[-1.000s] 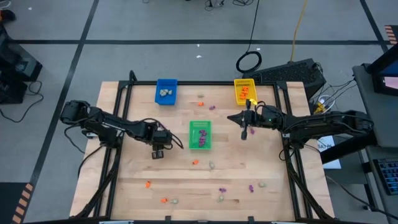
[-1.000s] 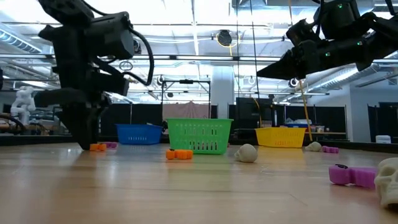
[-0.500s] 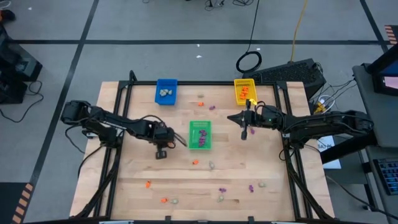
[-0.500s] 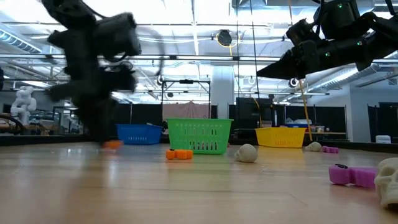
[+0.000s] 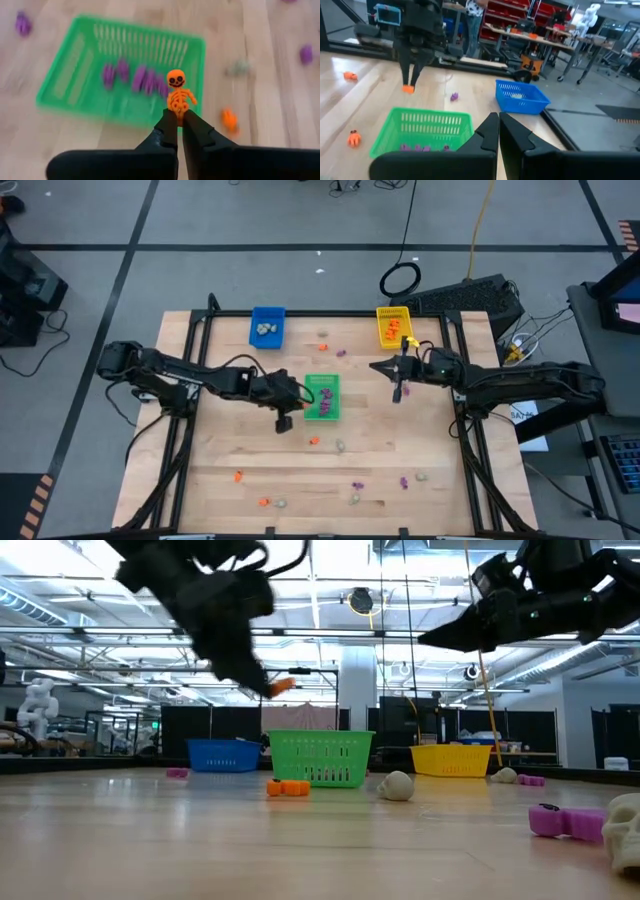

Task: Sort Halloween decoration
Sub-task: Put the orange skeleton toy into the yellow bin

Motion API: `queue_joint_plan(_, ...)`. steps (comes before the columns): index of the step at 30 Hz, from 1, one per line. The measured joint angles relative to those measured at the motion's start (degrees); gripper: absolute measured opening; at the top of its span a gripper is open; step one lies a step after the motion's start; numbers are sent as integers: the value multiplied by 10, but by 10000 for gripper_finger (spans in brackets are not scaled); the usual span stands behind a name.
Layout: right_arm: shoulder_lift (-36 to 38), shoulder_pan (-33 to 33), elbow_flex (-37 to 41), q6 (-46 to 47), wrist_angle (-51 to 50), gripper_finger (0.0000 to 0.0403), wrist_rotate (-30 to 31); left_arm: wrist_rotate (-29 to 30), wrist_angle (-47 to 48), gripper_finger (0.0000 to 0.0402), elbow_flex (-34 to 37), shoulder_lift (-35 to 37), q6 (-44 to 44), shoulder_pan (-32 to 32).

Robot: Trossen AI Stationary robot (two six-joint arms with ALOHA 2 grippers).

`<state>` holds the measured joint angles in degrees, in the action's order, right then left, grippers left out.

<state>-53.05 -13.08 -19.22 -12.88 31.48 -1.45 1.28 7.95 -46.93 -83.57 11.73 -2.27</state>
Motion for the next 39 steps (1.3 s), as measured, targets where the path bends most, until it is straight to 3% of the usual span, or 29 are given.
queue_joint_plan(7, 72, 0, 0, 2, -40, 0, 0, 7, -237, 2, -30, -98, -1, 42)
queue_joint_plan(16, 116, 1, 0, 8, -69, 0, 4, 9, -345, 2, -160, -243, 9, 110)
queue_joint_plan(30, 123, 1, 0, 13, -60, 0, 16, 16, -359, 1, -363, -427, 60, 161)
queue_joint_plan(39, 123, 1, 0, 13, -60, 0, 16, 36, -292, 1, -497, -513, 60, 179)
